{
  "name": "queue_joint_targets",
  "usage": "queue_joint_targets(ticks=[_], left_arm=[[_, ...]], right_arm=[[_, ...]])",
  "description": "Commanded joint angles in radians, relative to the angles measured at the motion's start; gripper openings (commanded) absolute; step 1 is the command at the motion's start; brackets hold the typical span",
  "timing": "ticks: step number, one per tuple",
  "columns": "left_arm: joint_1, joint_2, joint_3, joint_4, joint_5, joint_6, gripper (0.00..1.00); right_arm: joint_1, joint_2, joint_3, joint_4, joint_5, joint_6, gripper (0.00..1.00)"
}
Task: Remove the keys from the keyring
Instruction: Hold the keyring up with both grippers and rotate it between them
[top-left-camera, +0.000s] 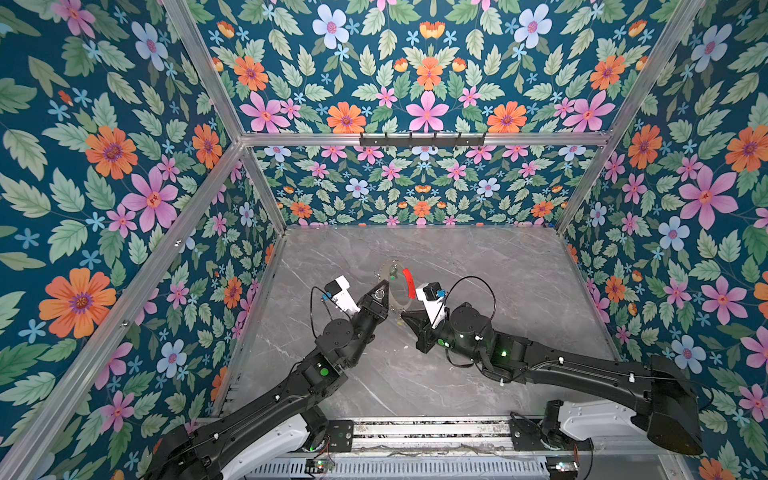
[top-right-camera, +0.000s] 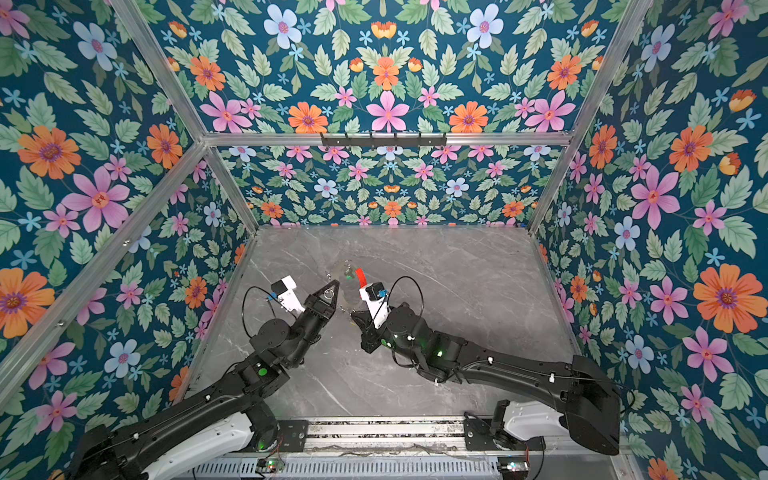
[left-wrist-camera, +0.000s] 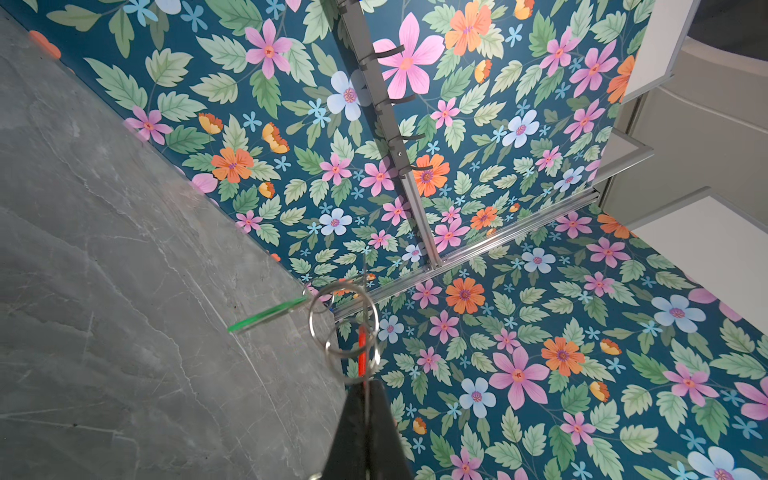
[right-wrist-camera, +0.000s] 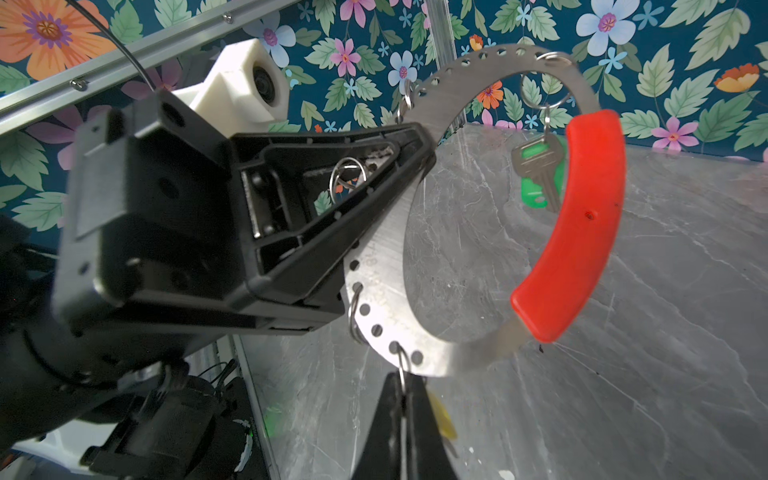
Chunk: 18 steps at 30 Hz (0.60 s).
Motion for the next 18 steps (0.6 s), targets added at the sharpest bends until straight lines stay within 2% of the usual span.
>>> queue_joint_targets(ticks=[1, 7, 18], left_arm=[[0.001, -0.003, -0.004, 0.017, -0.01, 0.003, 0.0], [0.001, 0.005, -0.008, 0.014, -0.008, -0.008, 0.01], [0.0, 0.012, -0.03, 0.001, 0.008, -0.036, 0.18]], right_arm=[[0.002, -0.01, 0.006, -0.003, 0.021, -0.017, 0.0], [0.001, -0.033, -0.002, 0.013, 0.041, -0.033, 0.0], [0.002, -0.07, -0.007, 0.037, 0.085, -0.059, 0.0]])
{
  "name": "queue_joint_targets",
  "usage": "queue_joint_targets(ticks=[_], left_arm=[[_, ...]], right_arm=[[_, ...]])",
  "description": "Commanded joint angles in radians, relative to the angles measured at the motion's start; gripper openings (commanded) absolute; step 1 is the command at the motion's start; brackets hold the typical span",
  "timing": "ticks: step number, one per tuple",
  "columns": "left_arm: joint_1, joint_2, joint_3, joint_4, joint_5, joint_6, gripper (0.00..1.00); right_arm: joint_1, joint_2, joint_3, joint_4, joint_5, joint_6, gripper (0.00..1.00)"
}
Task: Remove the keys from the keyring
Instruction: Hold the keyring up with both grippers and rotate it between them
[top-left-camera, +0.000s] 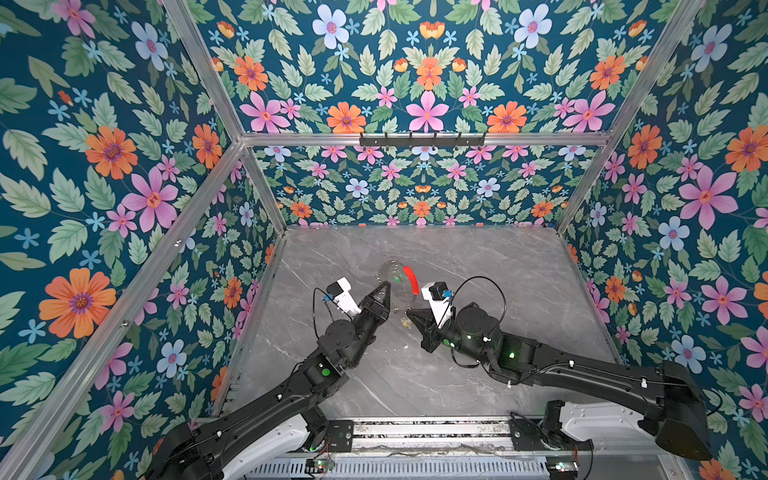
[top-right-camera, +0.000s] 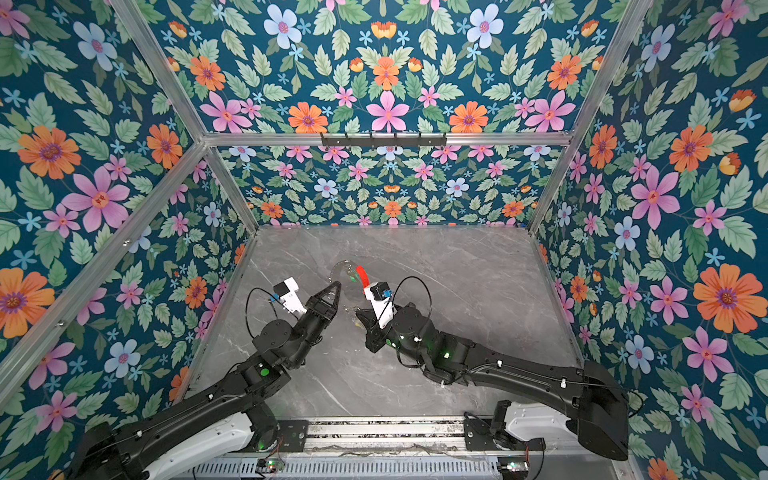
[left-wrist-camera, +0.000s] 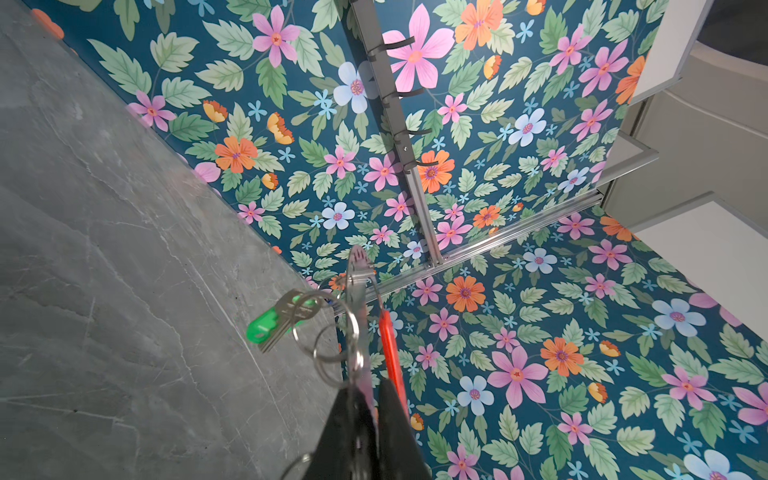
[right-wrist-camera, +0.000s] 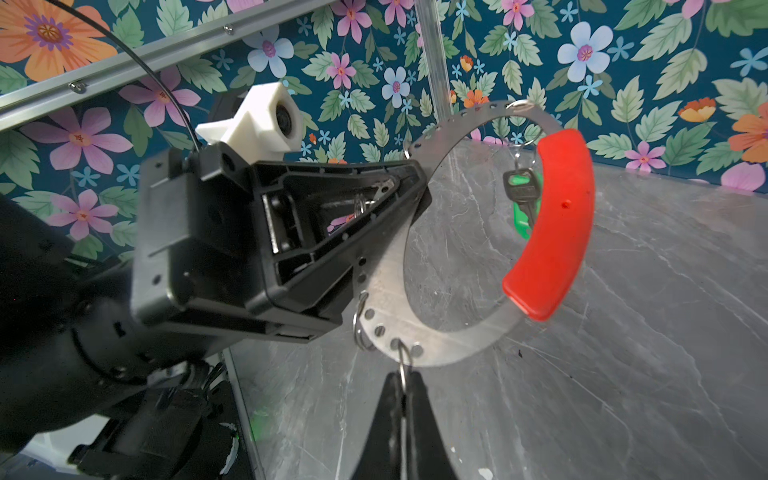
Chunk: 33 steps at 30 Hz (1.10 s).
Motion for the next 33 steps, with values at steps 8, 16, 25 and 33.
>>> queue_joint_targets(ticks=[8, 16, 25, 33], left_arm=[[0.001, -0.001, -0.031, -0.029, 0.031, -0.033, 0.31], [0.0, -0.043, -0.049, -0.103, 0.046, -0.026, 0.39], [0.001, -0.079, -0.04, -0.125, 0.074, 0.035, 0.45], [0.001, -0.092, 0.006, -0.189, 0.079, 0.089, 0.39]], right_arm=[[-0.002, -0.02, 0.007, 0.075, 0.069, -0.039, 0.0], [-0.072, -0.045, 0.043, -0.034, -0.093, -0.047, 0.0], [-0.124, -0.057, 0.064, -0.13, -0.245, -0.05, 0.0], [-0.124, -0.031, 0.136, -0.283, -0.288, -0.099, 0.0]])
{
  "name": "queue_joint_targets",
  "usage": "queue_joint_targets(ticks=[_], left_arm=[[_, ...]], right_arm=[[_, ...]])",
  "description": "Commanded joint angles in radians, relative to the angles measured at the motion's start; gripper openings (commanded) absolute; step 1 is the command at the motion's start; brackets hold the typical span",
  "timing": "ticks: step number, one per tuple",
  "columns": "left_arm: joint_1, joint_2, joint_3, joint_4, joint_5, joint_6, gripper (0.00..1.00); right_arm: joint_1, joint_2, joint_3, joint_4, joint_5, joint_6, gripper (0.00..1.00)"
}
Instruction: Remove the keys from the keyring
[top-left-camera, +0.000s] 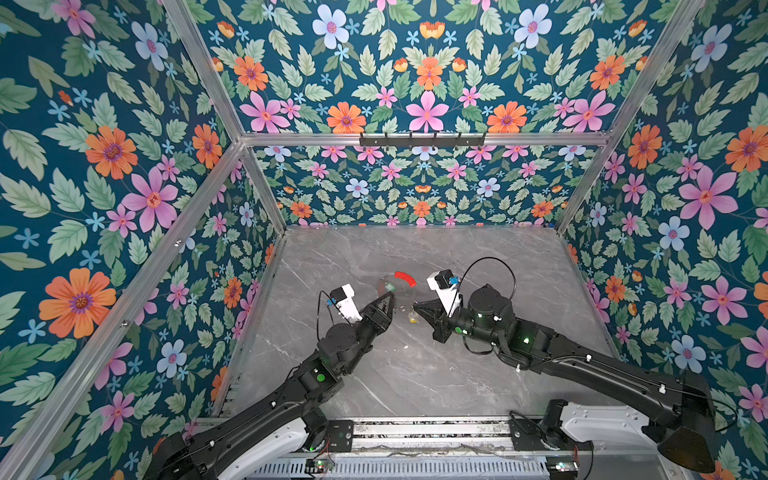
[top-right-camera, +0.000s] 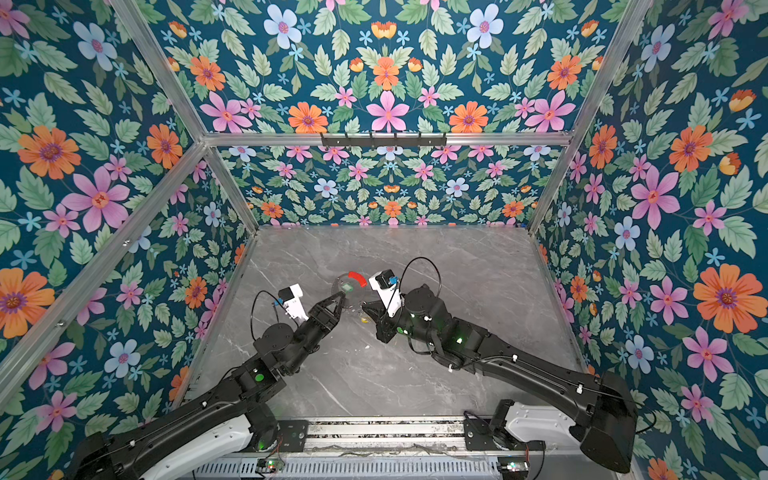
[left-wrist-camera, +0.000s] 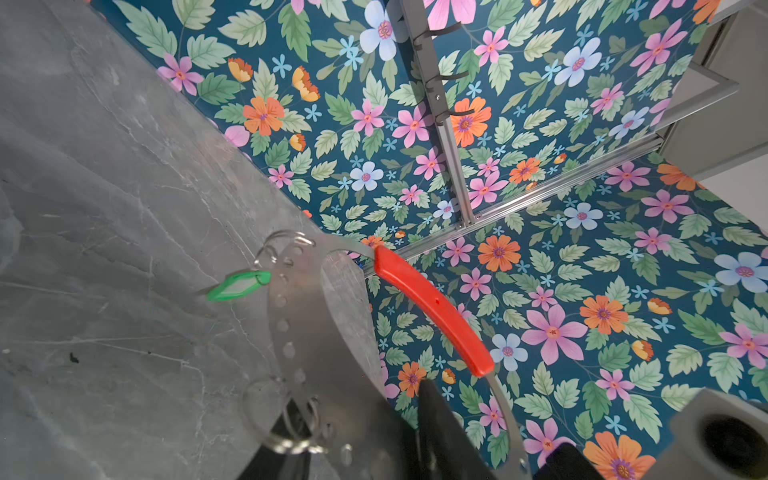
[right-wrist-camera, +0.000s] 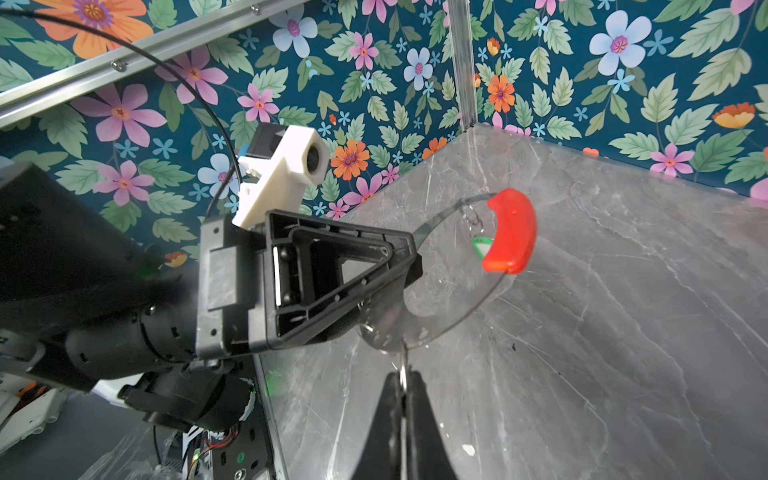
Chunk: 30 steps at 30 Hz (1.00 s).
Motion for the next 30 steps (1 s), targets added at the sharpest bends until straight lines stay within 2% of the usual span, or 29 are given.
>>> queue_joint_targets(ticks=[1, 6, 10, 16, 30], left_arm=[[0.001, -0.022, 0.023, -0.046, -0.003, 0.062, 0.38], [-0.001, -0.035, 0.029, -0.073, -0.011, 0.102, 0.27], [0.0, -0.023, 0.049, -0.081, -0.003, 0.147, 0.14], [0.001, -0.022, 0.061, -0.093, -0.012, 0.177, 0.01], [-0.003, -0.025, 0.042, -0.035, -0.01, 0.118, 0.0]], right_arm=[[0.0, 0.007, 0.037, -0.098, -0.035, -0.044, 0.0], [0.0, 0.026, 0.069, -0.146, -0.016, -0.041, 0.0], [0.0, 0.042, 0.079, -0.146, -0.002, -0.025, 0.0], [0.0, 0.043, 0.059, -0.115, 0.019, -0.015, 0.0], [0.011, 0.05, -0.006, 0.016, 0.089, -0.002, 0.0]])
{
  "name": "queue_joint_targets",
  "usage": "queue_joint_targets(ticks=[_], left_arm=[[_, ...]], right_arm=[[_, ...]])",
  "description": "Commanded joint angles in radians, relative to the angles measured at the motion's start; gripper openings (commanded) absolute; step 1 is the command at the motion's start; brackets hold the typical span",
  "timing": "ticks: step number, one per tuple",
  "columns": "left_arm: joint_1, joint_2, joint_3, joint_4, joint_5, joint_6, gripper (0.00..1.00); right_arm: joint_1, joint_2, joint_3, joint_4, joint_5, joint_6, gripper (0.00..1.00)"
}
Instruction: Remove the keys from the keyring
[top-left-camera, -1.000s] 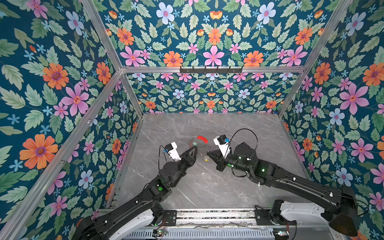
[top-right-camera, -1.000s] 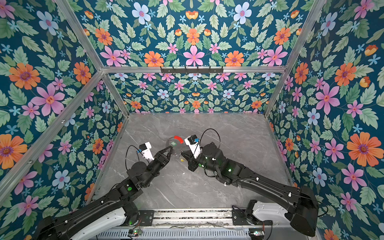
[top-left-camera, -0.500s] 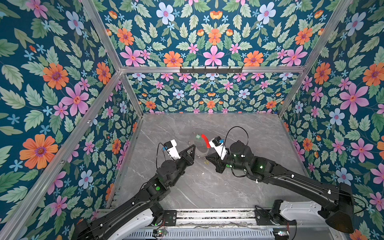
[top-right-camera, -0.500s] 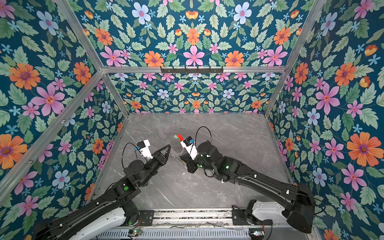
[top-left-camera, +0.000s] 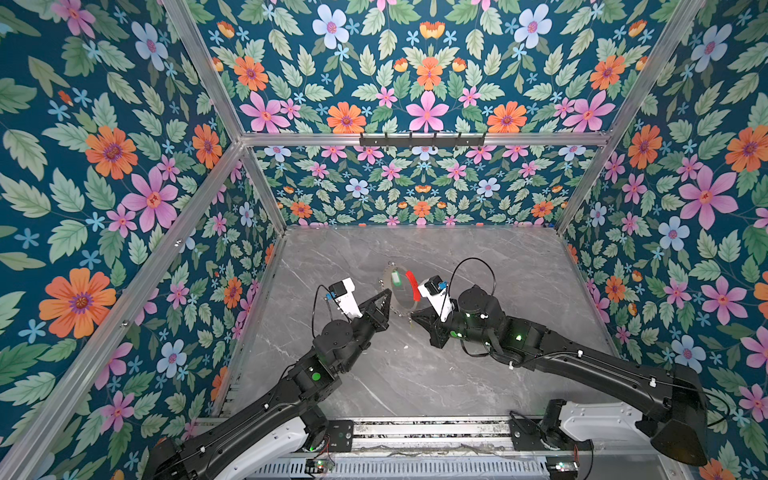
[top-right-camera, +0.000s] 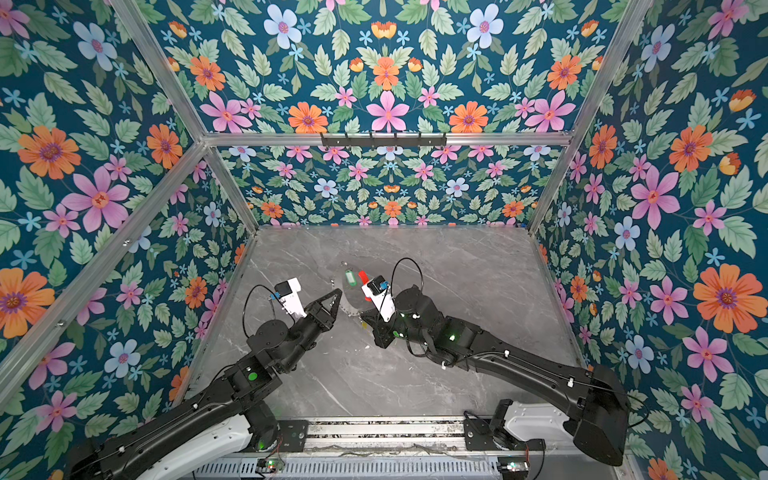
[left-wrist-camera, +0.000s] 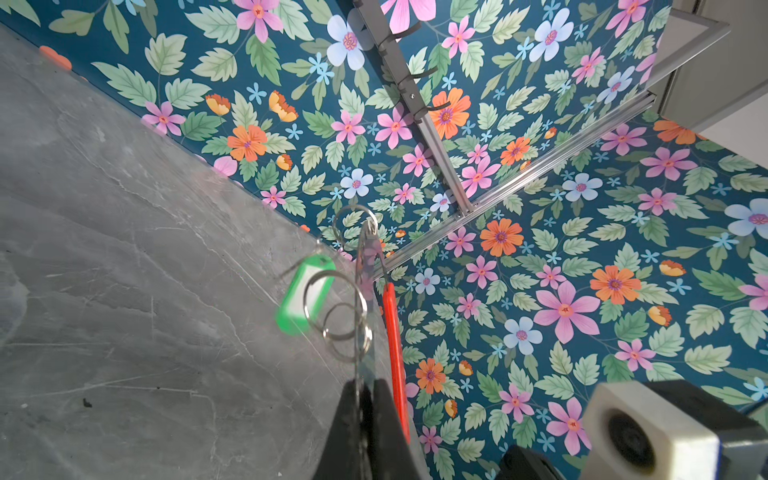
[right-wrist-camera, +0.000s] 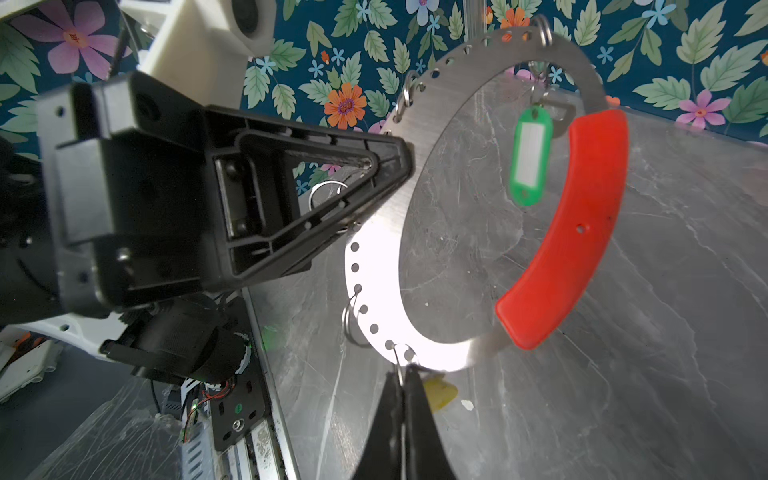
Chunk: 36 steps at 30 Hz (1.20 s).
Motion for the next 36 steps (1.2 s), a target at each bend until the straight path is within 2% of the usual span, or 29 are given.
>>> queue_joint_targets(ticks=[1, 7, 17, 21, 27, 31, 36], left_arm=[[-0.002, -0.003, -0.009, 0.031, 0.0, -0.018, 0.0], [-0.006, 0.011, -0.019, 0.062, -0.004, -0.041, 0.0], [-0.014, 0.016, -0.035, 0.067, -0.03, -0.082, 0.0], [-0.017, -0.001, -0.034, 0.031, -0.057, -0.089, 0.0], [-0.016, -0.009, -0.012, -0.024, -0.072, -0.089, 0.0], [-0.016, 0.004, 0.022, -0.076, -0.068, -0.085, 0.0], [-0.016, 0.007, 0.012, -0.049, -0.043, -0.092, 0.0]], right_arm=[[0.004, -0.004, -0.03, 0.11, 0.082, 0.025, 0.0], [0.037, -0.014, -0.116, 0.305, 0.146, 0.042, 0.0], [0.099, -0.027, -0.213, 0.546, 0.259, -0.008, 0.0], [0.102, -0.043, -0.216, 0.544, 0.279, -0.032, 0.0], [0.105, -0.043, -0.175, 0.467, 0.184, -0.095, 0.0], [0.115, -0.047, -0.151, 0.411, 0.202, -0.148, 0.0], [0.117, -0.051, -0.156, 0.433, 0.229, -0.152, 0.0]])
